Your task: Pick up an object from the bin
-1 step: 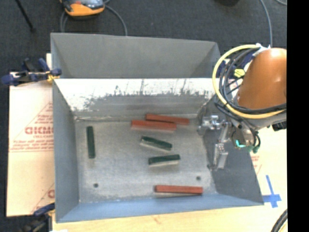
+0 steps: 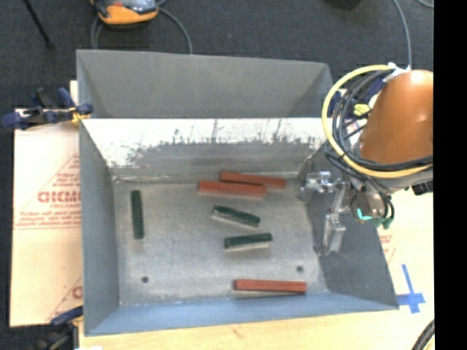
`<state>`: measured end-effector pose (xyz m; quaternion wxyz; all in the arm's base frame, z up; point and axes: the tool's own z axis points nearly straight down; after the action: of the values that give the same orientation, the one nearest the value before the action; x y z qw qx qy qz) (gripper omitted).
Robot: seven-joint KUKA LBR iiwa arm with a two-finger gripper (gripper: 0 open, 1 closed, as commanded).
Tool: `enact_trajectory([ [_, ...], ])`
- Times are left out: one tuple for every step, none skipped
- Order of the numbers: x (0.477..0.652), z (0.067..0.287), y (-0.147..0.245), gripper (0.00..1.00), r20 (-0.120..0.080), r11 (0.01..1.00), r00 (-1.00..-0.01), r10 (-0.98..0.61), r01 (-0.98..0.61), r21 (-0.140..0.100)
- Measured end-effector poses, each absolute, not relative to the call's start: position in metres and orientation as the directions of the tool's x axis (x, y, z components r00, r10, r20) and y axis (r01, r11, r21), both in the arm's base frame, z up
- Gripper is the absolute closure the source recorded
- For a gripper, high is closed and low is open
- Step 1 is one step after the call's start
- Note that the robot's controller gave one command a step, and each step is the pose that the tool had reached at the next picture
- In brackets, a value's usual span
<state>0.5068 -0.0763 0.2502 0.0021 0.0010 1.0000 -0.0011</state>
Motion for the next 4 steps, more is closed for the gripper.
enact_trajectory([
  [0.516,0.138,-0.042,1.00,-0.005,0.961,-0.961,-0.275,-0.275,-0.003],
  [0.516,0.129,-0.040,0.00,-0.002,0.955,-0.955,-0.295,-0.295,-0.002],
  [0.516,0.129,-0.040,0.00,-0.002,0.955,-0.955,-0.296,-0.296,-0.002],
  [0.556,0.078,-0.010,1.00,-0.004,0.950,-0.950,-0.311,-0.311,-0.002],
])
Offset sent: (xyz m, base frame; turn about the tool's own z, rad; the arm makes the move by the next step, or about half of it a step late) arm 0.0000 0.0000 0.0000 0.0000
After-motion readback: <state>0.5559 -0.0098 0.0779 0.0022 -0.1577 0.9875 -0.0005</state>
